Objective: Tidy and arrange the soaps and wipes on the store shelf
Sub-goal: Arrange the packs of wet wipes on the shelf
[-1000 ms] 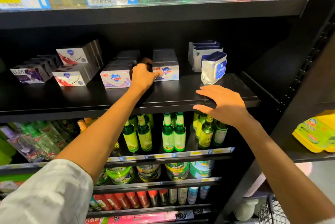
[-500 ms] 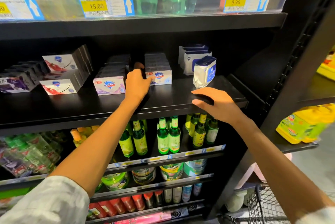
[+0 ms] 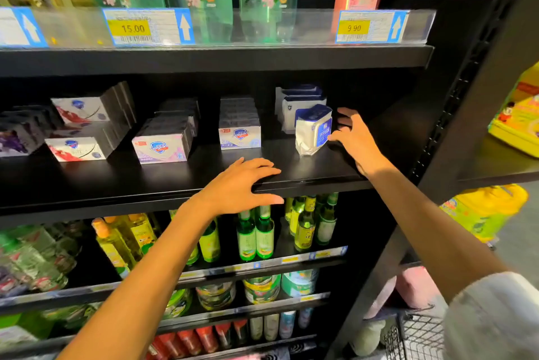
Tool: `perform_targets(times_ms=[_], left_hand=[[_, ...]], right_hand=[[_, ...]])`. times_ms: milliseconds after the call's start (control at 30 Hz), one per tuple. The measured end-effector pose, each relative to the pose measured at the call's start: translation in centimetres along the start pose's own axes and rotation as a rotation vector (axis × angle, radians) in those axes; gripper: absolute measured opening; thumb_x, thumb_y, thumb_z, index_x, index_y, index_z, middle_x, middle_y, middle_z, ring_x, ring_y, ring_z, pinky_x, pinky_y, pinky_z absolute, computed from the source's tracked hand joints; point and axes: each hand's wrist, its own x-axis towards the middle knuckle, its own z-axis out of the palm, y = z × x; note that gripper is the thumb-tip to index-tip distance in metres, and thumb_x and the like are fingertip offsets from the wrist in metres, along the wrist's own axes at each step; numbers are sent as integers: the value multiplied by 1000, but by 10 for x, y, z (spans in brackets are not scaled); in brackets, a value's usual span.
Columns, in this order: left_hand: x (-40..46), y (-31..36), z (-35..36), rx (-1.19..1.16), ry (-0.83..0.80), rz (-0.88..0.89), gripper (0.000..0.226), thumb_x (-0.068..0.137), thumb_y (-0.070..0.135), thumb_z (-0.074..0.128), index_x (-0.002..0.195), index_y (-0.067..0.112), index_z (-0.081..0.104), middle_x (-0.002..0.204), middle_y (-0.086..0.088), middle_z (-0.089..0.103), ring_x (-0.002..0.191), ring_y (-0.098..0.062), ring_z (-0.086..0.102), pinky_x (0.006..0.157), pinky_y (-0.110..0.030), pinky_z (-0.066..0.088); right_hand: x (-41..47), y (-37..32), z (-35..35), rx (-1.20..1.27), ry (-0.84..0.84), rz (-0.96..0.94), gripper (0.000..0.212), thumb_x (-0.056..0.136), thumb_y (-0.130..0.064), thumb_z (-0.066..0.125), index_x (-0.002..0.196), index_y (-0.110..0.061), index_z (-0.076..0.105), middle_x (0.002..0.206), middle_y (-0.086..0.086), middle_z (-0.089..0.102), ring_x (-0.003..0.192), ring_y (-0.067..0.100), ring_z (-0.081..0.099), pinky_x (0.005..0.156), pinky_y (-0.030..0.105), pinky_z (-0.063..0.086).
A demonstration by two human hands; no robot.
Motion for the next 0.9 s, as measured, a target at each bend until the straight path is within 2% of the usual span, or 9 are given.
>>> perform_targets(times_ms=[33, 100, 233, 367, 467, 533, 633, 767, 900], left_hand=[[-1, 2, -2, 7, 15, -5, 75, 89, 71, 59, 155, 37, 45, 161, 13, 37, 150, -7, 29, 130, -42, 8], [-2, 5, -2, 3, 43, -27, 67, 93, 59, 66, 153, 38, 46, 161, 15, 38, 148, -3, 27, 128, -37, 8], [-2, 10, -1, -45, 75, -75, 63, 90, 54, 73, 148, 41, 52, 158, 17, 43, 148, -2, 32, 130, -38, 12], [-1, 9, 0, -100, 92, -119, 64, 85, 52, 79, 144, 41, 57, 156, 16, 47, 147, -3, 36, 129, -42, 18], [1, 9, 2, -148, 100, -126, 64, 81, 48, 83, 141, 40, 61, 153, 15, 50, 144, -3, 39, 127, -46, 24], [1, 8, 3, -172, 102, -134, 64, 80, 44, 86, 140, 38, 62, 151, 16, 51, 143, -3, 41, 126, -45, 26], [1, 9, 1, -182, 90, -139, 63, 80, 41, 87, 139, 37, 62, 149, 16, 52, 142, -6, 42, 125, -41, 29], [0, 12, -1, -187, 84, -149, 63, 81, 41, 86, 138, 40, 61, 148, 19, 50, 141, -6, 42, 122, -38, 31], [-2, 13, -3, -198, 69, -159, 58, 82, 48, 84, 136, 45, 62, 147, 21, 52, 139, -6, 45, 119, -37, 35]], right_hand=[[7, 0, 0, -9, -31, 5, 77, 84, 7, 71, 151, -15, 40, 143, 14, 53, 128, 25, 57, 102, 34, 53], [19, -1, 1, 8, -85, 8, 81, 85, 11, 68, 154, -14, 35, 143, 15, 54, 125, 27, 60, 93, 27, 56], [27, -3, 5, 78, -178, -12, 77, 87, 17, 62, 153, -11, 36, 128, 13, 64, 120, 32, 65, 89, 27, 59], [21, 5, 3, 86, -185, -54, 75, 86, 14, 71, 150, -10, 39, 124, 7, 64, 109, 16, 68, 85, 24, 61], [14, 10, 1, 98, -191, -67, 72, 86, 9, 76, 145, -11, 40, 113, -2, 65, 98, 4, 68, 73, 17, 60], [10, 11, 3, 88, -223, -69, 66, 85, 2, 80, 139, -14, 45, 110, -3, 66, 98, 6, 68, 76, 20, 61], [6, 10, 3, 57, -249, -86, 56, 82, -8, 86, 128, -17, 54, 123, 4, 68, 114, 14, 66, 90, 30, 61], [-2, 1, 5, 230, -299, -14, 53, 85, -2, 81, 128, -13, 51, 120, 1, 68, 111, 13, 69, 82, 27, 63], [-14, -2, 6, 223, -275, -15, 53, 84, -8, 83, 128, -9, 54, 113, -2, 71, 107, 14, 73, 75, 26, 63]])
